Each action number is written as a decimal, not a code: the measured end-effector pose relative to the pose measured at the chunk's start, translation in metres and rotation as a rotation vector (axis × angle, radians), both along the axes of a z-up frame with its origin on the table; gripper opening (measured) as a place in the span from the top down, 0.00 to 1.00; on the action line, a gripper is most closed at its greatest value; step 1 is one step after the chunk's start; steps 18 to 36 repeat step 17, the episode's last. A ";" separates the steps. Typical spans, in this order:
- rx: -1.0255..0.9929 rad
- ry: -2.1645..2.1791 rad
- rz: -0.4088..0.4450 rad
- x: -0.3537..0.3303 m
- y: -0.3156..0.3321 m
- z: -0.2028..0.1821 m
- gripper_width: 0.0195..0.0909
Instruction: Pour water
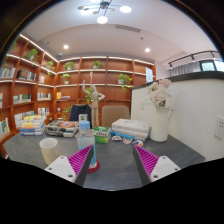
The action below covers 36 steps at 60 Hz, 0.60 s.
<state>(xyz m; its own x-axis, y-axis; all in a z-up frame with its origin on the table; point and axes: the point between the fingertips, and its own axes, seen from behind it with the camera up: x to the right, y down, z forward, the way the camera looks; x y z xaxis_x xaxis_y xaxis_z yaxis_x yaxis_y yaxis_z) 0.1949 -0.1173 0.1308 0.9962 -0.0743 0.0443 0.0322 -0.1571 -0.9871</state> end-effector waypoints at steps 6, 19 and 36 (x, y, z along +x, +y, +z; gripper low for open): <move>0.027 0.020 0.000 -0.001 0.006 0.007 0.17; 0.052 0.038 0.010 -0.004 0.014 0.018 0.17; 0.052 0.038 0.010 -0.004 0.014 0.018 0.17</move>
